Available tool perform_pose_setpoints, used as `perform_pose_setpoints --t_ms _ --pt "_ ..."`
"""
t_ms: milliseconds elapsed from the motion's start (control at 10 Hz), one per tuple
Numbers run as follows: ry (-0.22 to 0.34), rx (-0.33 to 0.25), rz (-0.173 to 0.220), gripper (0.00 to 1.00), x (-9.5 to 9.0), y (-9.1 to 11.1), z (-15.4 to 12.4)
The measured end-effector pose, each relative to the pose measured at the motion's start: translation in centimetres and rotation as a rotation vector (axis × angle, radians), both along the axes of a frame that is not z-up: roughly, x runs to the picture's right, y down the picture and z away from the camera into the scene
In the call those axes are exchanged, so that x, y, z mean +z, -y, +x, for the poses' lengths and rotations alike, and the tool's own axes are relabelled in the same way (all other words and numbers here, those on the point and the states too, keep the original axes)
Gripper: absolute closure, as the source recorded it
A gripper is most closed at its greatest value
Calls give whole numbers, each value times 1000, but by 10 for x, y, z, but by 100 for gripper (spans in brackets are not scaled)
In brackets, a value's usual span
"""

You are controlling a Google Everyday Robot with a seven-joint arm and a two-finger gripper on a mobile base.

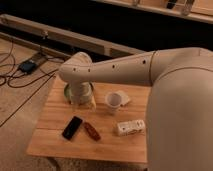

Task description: Wipe the white sponge on the table

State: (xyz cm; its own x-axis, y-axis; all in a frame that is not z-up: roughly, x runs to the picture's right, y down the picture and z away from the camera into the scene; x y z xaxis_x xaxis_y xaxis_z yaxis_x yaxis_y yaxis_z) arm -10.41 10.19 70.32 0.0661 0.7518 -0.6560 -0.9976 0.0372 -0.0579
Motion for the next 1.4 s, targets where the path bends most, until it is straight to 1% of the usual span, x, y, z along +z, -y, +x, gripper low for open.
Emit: perform_pose_setpoints --t_ms 1200,1300,1400 --pt "0 0 0 35 0 1 0" --pt "2 2 0 35 3 3 0" --pt "2 6 0 35 12 8 3"
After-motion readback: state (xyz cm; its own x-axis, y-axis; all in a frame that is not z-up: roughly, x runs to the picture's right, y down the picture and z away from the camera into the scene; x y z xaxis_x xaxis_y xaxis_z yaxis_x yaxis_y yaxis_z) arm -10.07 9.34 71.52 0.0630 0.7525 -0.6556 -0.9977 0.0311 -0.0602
